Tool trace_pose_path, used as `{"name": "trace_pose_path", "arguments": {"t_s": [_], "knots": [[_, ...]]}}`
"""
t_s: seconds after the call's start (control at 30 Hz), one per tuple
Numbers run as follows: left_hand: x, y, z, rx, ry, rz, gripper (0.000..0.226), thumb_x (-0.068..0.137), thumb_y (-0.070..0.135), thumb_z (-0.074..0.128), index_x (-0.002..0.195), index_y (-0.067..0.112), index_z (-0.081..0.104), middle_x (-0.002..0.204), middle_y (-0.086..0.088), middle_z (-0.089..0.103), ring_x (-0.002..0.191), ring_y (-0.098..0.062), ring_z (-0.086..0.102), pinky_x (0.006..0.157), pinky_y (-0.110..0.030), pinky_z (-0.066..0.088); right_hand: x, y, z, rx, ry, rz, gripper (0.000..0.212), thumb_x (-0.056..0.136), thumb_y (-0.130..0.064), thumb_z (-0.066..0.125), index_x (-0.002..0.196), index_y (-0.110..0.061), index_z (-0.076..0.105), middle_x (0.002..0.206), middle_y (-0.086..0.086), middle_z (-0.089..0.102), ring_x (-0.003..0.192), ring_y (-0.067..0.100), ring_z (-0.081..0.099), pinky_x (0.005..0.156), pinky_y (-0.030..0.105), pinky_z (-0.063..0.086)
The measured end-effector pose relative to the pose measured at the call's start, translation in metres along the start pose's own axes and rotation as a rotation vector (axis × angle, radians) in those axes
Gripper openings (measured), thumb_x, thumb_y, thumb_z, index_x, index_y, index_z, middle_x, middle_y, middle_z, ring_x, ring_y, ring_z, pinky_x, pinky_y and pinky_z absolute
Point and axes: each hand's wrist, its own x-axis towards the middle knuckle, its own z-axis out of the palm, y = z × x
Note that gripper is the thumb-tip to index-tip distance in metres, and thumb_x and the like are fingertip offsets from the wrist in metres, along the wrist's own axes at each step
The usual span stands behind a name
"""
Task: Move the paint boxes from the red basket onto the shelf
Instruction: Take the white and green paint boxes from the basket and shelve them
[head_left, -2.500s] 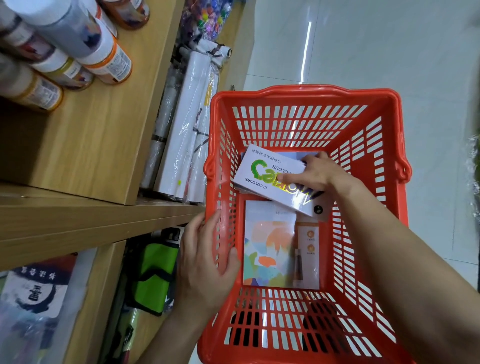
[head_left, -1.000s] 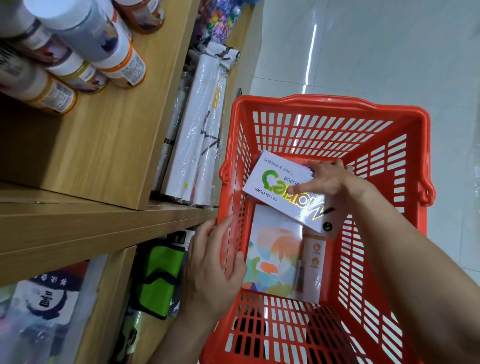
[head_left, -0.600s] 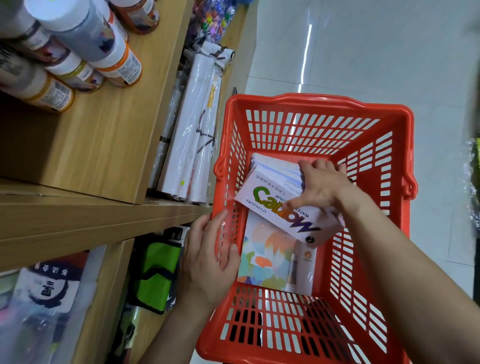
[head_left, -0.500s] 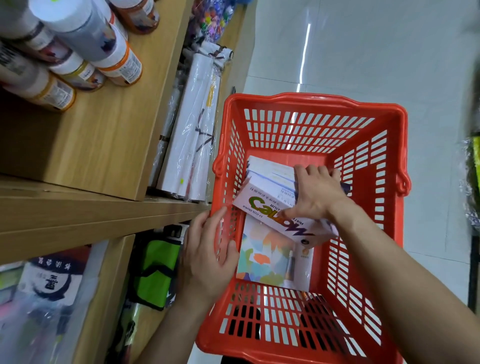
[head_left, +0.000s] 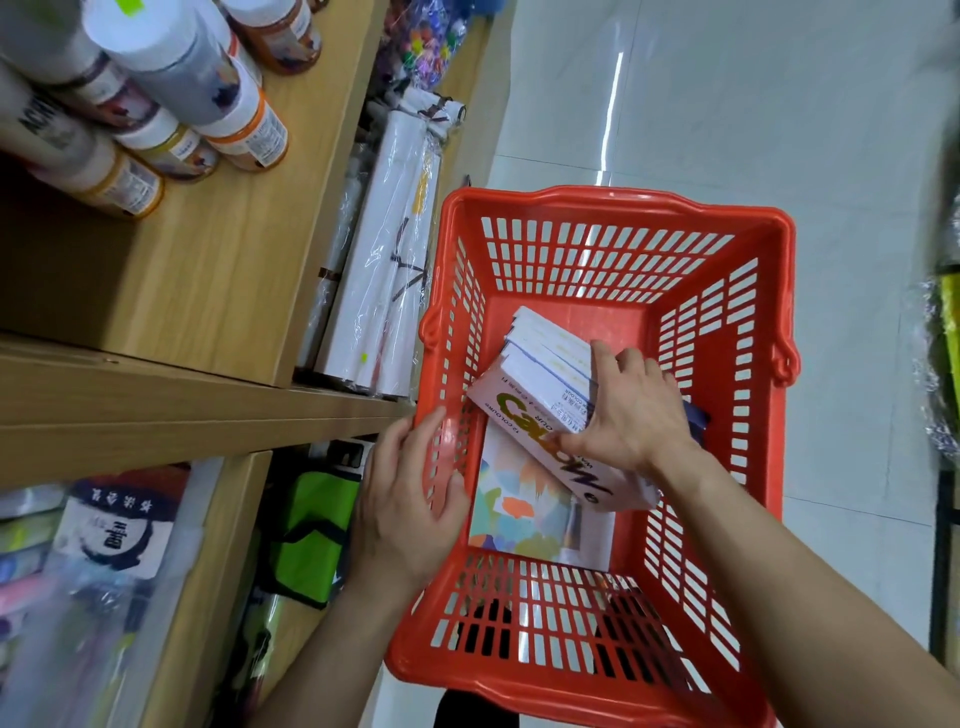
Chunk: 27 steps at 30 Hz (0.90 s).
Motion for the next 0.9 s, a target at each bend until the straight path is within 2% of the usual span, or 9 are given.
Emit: {"name": "trace_pose_path", "arguments": {"t_s": [0.13,0.23,0.3,0.4,0.47,0.57,0.67,0.73,0.9], "knots": [[-0.001,0.001,0.000,0.029,0.017,0.015,0.064,0.086,0.042,0.053,0.148,0.033,0.040,0.134,0.006,0.043,0.115,0.003,0.039,0.090,-0.025,0.041,-0.022,-0.001,-0.011,0.207,0.057,0.059,0.123,0.049,-0.086,0.071,0.147,-0.024,0.030,0.119,0.007,0.054,0.109,0.027,0.057,0.094,0.049,0.053],[-0.003,0.003,0.000,0.053,0.068,0.061,0.063,0.086,0.041,0.055,0.145,0.024,0.044,0.136,-0.001,0.043,0.118,-0.009,0.046,0.091,-0.033,0.047,-0.040,-0.001,-0.015,0.496,0.084,0.090,0.112,0.049,-0.082,0.076,0.142,-0.032,0.038,0.118,-0.002,0.058,0.108,0.019,0.059,0.090,0.047,0.056],[-0.007,0.007,-0.002,0.052,0.132,0.086,0.063,0.084,0.037,0.058,0.142,0.014,0.045,0.139,-0.007,0.042,0.122,-0.021,0.051,0.093,-0.036,0.049,-0.054,-0.002,-0.015,0.803,0.093,0.075,0.095,0.053,-0.069,0.086,0.133,-0.039,0.046,0.116,-0.008,0.067,0.106,0.015,0.068,0.084,0.044,0.062],[-0.011,0.018,-0.007,0.090,0.203,0.150,0.060,0.083,0.032,0.061,0.136,0.007,0.050,0.137,-0.014,0.049,0.120,-0.031,0.055,0.095,-0.044,0.051,-0.076,-0.007,-0.006,1.207,0.108,0.092,0.073,0.056,-0.047,0.092,0.120,-0.048,0.056,0.113,-0.014,0.076,0.100,0.007,0.076,0.076,0.028,0.064],[-0.013,0.028,-0.009,0.108,0.191,0.210,0.057,0.085,0.032,0.060,0.136,0.009,0.050,0.135,-0.010,0.055,0.122,-0.028,0.054,0.101,-0.045,0.047,-0.089,-0.011,0.006,1.411,0.079,0.137,0.071,0.060,-0.037,0.092,0.123,-0.044,0.060,0.117,-0.011,0.078,0.103,0.013,0.078,0.080,0.032,0.064],[-0.016,0.048,0.000,-0.118,0.038,0.026,0.063,0.090,0.045,0.056,0.146,0.021,0.042,0.144,0.003,0.052,0.133,-0.011,0.050,0.107,-0.030,0.042,-0.104,-0.014,0.021,1.562,0.056,0.169,0.062,0.065,-0.032,0.089,0.121,-0.043,0.064,0.115,-0.004,0.080,0.099,0.021,0.080,0.073,0.028,0.064],[-0.013,0.064,0.018,-0.484,-0.247,-0.275,0.069,0.082,0.061,0.059,0.145,0.038,0.043,0.136,0.013,0.063,0.121,0.002,0.060,0.094,-0.018,0.050,-0.114,-0.015,0.030,1.643,0.035,0.162,0.065,0.070,-0.030,0.086,0.130,-0.027,0.061,0.118,0.001,0.080,0.100,0.025,0.079,0.073,0.027,0.063],[-0.010,0.062,0.031,-0.706,-0.360,-0.361,0.061,0.082,0.055,0.063,0.140,0.045,0.047,0.120,0.016,0.073,0.108,-0.001,0.069,0.082,-0.016,0.054,-0.117,-0.014,0.030,1.660,0.027,0.154,0.069,0.071,-0.029,0.085,0.134,-0.023,0.057,0.122,0.003,0.078,0.103,0.026,0.079,0.076,0.029,0.063],[-0.017,0.065,0.053,-0.968,-0.374,-0.461,0.066,0.089,0.043,0.061,0.151,0.033,0.041,0.135,0.011,0.067,0.118,-0.012,0.067,0.087,-0.023,0.055,-0.117,-0.011,0.028,1.688,0.028,0.141,0.074,0.077,-0.030,0.080,0.144,-0.023,0.051,0.127,0.006,0.076,0.109,0.030,0.077,0.080,0.032,0.063]]}}
